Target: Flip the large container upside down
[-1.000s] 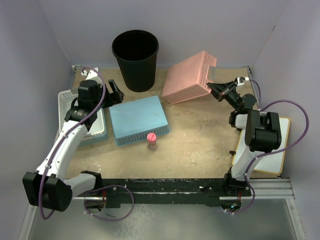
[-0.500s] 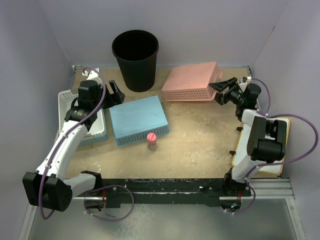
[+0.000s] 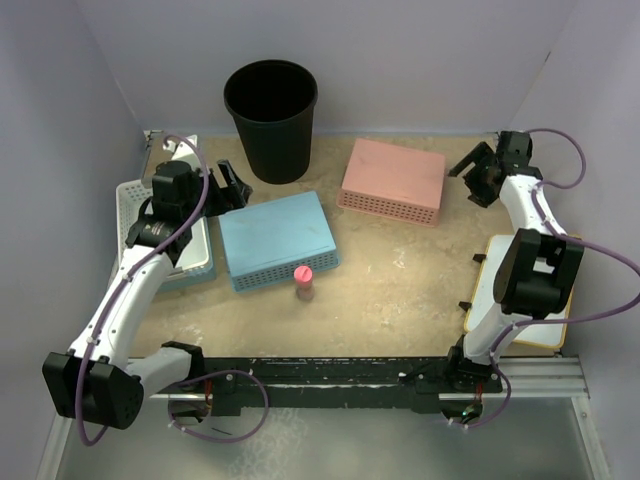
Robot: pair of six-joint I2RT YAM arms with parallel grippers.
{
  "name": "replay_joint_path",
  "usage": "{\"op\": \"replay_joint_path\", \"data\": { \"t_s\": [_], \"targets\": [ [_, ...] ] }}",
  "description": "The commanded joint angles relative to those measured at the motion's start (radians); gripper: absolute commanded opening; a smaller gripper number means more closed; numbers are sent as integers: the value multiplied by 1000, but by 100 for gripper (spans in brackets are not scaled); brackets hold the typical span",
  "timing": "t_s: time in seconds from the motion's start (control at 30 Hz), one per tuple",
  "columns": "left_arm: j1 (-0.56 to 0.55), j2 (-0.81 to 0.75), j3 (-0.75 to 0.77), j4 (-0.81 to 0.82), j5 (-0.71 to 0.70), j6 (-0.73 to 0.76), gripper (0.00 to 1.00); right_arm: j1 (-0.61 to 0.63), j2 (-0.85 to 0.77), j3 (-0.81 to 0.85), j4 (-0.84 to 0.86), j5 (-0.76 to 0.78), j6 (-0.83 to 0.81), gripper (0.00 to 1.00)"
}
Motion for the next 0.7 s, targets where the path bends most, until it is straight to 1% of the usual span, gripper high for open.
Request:
{"op": "replay_joint_path", "data": {
  "t_s": [0.0, 0.1, 0.17, 0.2, 0.27, 0.33, 0.4, 0.5, 0.6, 0.67],
  "targets": [
    [5, -30, -9, 48, 44, 16, 81, 11, -25, 48, -149, 171, -89, 83],
    [5, -44, -29, 75, 46, 5, 82, 86, -65, 40, -87, 138, -166, 83],
    [5, -43, -34, 86, 42, -2, 82, 185, -80, 42, -37, 111, -241, 83],
    [5, -42, -34, 90, 41, -5, 82, 251, -79, 49, -25, 104, -250, 83],
    [5, -39, -34, 98, 44, -12, 82, 342, -68, 43, 42, 4, -254, 83],
    [5, -38, -33, 101, 49, -14, 81, 419, -47, 27, 117, -104, -242, 86],
    [5, -41, -33, 94, 54, -10, 81, 477, -14, 36, 139, -148, -236, 87],
    [5, -54, -35, 74, 41, -5, 81, 504, 16, 41, 128, -165, -212, 87],
    [5, -68, -46, 67, 27, 1, 81, 507, 7, -28, 184, -195, -191, 87],
    [5, -64, -53, 75, 39, 8, 81, 510, 20, -33, 190, -183, -176, 87]
  ]
}}
